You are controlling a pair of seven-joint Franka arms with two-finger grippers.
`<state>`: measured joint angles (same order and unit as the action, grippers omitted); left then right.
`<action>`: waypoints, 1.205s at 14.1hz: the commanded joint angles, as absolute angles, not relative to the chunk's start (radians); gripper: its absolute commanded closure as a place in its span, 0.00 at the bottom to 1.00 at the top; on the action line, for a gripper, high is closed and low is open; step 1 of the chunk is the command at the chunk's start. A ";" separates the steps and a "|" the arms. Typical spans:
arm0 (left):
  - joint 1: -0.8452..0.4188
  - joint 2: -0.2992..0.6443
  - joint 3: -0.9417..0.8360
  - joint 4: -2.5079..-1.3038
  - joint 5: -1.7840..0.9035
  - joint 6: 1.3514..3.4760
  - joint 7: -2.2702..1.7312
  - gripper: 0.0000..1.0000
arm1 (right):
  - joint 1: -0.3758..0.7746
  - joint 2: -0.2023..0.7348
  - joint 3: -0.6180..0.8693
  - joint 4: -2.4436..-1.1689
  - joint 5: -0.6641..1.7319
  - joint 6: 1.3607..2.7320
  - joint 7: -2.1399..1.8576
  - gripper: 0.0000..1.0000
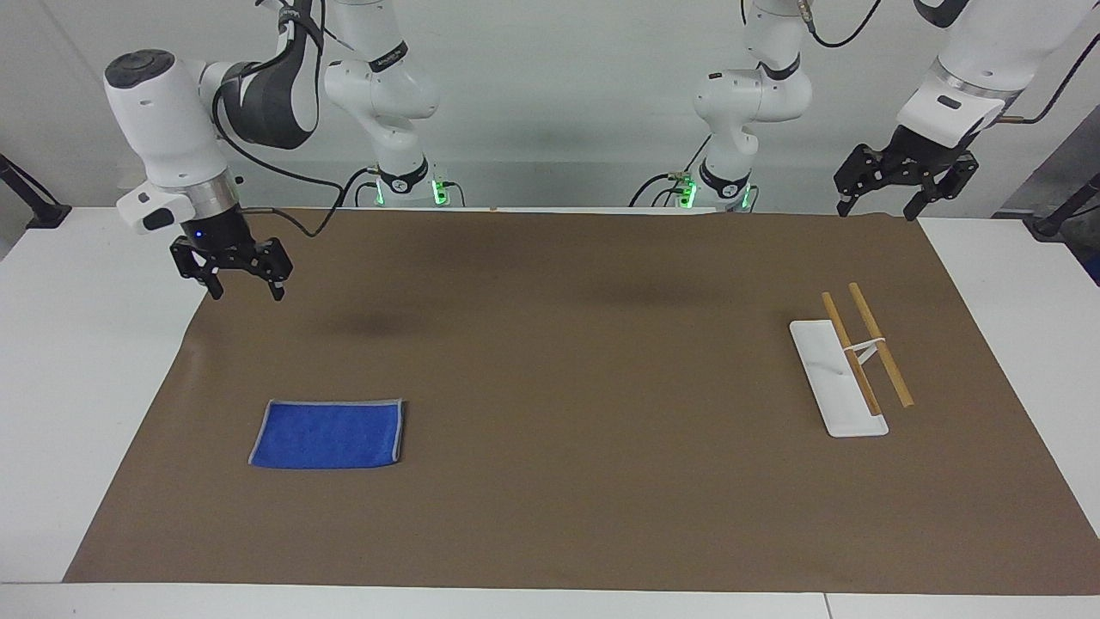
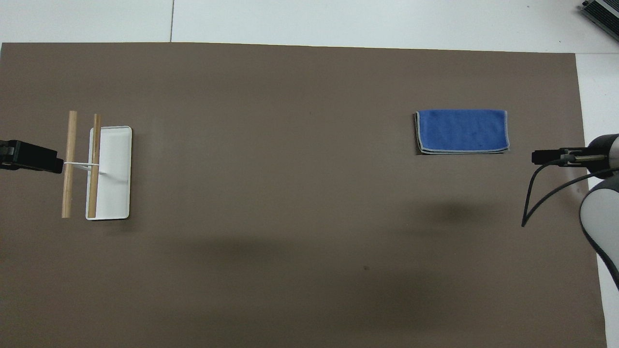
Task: Right arm passes towel to left arm to hang
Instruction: 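Reach the right gripper to the edge of the blue towel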
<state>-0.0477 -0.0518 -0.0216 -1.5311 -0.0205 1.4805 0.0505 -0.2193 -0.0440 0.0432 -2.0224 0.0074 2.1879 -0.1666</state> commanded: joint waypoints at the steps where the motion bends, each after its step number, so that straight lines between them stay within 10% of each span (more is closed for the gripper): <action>1: -0.060 -0.066 -0.015 -1.549 -0.026 1.500 0.054 0.00 | -0.239 0.029 0.051 -2.025 0.023 2.294 -0.195 0.00; 17: -0.060 -0.071 -0.018 -1.554 -0.026 1.483 0.052 0.00 | -0.244 0.394 0.051 -2.025 0.023 2.720 -0.189 0.00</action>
